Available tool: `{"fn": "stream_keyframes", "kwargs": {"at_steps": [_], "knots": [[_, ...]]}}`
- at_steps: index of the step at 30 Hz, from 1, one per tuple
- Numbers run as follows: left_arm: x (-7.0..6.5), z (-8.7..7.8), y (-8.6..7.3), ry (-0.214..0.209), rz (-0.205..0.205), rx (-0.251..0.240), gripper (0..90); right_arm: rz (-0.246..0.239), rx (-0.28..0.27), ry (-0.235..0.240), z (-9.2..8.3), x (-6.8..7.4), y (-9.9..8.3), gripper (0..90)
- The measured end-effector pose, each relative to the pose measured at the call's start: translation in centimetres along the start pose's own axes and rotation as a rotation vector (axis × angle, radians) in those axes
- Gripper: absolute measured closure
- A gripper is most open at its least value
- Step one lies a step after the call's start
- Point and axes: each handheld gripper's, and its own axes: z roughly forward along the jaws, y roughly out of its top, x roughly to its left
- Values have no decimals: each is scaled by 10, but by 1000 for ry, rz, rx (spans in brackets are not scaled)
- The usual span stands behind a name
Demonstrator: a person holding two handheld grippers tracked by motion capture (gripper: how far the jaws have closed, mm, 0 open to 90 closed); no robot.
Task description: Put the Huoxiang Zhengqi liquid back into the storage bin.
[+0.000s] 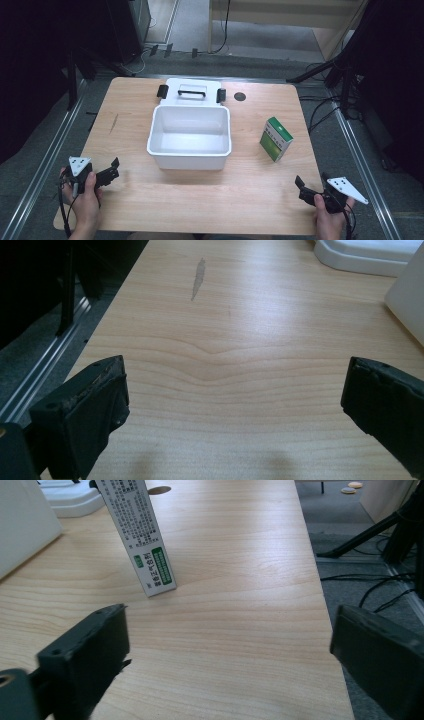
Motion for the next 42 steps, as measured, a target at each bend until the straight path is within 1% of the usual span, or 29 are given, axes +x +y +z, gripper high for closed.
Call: {"fn": "stream_keyframes", "kwargs": {"at_steps": [1,3,5,7,11,13,14,15,16,17,19,20,22,23,24,26,27,28,29,30,31,32,33,35,37,38,39,41,42], "knots": [[0,-2,-1,-1,-7,5,0,-6,1,-9,0,1,0,55],[1,-2,-1,-2,-4,7,0,-13,7,-17,2,3,0,59],[2,-4,-1,2,-4,6,0,-15,10,-17,2,3,0,59],[5,-4,-2,0,-13,7,0,-22,8,-11,4,2,1,59],[5,-4,-2,-6,-15,4,0,-8,3,-16,4,1,1,59],[3,-5,-2,-9,-7,2,0,-9,4,-13,5,1,1,60],[2,-5,-2,-13,3,3,0,-15,8,-7,5,1,1,60],[0,-4,-2,-16,12,2,0,-29,14,11,6,2,2,62],[0,-4,-2,-16,12,2,0,-29,14,11,6,2,2,62],[-1,-2,-2,-13,15,3,0,-47,25,26,9,4,2,66],[-4,-2,-2,-15,22,-1,0,-56,31,27,10,6,3,76],[-5,-2,-2,-13,33,-2,0,-77,42,22,11,8,3,94],[-7,-2,-2,-7,50,-6,0,-92,48,41,11,11,3,96],[-7,-2,-2,-3,55,-9,0,-92,48,41,11,11,3,96],[-8,-2,-1,-1,60,-8,0,-112,53,47,10,13,2,98],[-8,0,-1,0,59,-8,0,-116,56,50,9,14,2,107],[-8,0,-1,-2,58,-5,0,-100,54,55,9,14,3,123],[-9,0,-1,-5,58,2,0,-17,44,128,6,11,7,126],[-9,0,-1,-5,58,2,0,1,41,153,5,10,10,126],[-9,-1,-2,-6,59,3,0,1,41,153,5,10,10,126],[-10,-2,-2,-8,61,4,0,4,37,163,1,12,19,127],[-10,-3,-3,-14,61,5,0,4,37,163,1,12,19,127],[-11,-4,-3,-13,65,5,0,-13,34,161,-2,14,23,127],[-11,-5,-4,-14,64,-6,0,-31,27,168,-7,18,30,127],[-10,-5,-4,-21,61,-9,0,-32,24,175,-11,22,35,128],[-10,-6,-4,-28,61,-8,0,-41,27,176,-12,23,38,128],[-9,-5,-4,-30,56,-6,0,-50,42,164,-13,24,44,127],[-9,-5,-4,-35,50,-8,0,-64,64,159,-14,24,50,128],[-9,-5,-4,-37,51,-9,0,-64,64,159,-14,24,50,128]]}}
